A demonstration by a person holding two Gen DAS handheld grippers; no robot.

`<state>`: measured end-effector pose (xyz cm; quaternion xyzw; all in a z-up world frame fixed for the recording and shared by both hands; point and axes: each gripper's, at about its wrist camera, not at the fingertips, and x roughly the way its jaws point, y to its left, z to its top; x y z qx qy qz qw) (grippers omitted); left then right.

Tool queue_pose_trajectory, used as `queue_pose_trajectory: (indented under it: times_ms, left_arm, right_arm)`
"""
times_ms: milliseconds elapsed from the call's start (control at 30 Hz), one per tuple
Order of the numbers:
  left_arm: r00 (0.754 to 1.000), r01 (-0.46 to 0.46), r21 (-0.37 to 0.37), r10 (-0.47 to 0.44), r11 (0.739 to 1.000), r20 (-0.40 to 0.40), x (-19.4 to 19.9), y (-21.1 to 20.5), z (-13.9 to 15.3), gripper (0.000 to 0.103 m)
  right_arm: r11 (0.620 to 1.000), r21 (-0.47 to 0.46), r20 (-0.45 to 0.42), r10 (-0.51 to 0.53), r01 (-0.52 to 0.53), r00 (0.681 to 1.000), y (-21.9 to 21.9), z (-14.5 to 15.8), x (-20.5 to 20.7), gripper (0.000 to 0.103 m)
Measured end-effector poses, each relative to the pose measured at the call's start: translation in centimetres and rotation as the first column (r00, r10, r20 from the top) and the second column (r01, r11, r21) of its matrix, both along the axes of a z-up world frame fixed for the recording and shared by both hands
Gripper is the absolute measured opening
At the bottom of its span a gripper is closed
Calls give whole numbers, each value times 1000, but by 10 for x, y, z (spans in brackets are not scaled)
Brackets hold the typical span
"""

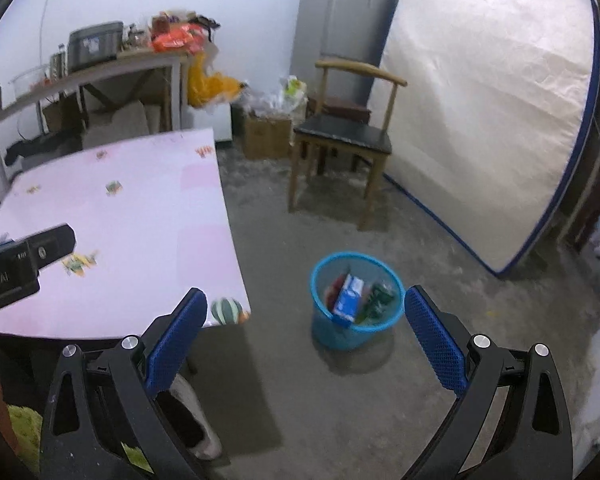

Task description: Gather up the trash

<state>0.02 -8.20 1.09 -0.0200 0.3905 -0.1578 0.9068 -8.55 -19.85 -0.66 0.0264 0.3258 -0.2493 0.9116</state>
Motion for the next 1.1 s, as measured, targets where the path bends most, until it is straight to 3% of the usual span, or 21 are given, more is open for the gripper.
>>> queue_pose_trajectory:
  times_ms: [333,733,1100]
  left_arm:
    - [996,56,69,-52,996,-68,-1,-34,-14,97]
    - [997,37,145,-28,989,-67,5,-45,-21,97]
    - [999,27,170,-19,985,-45,4,-48,-20,97]
  right_arm:
    - [996,11,-49,-91,91,995,-12,-11,-11,95]
    - [990,40,-75,-133,137,988,-23,-19,-13,95]
    - [987,23,-76,-154,157,985,-27,-20,-16,95]
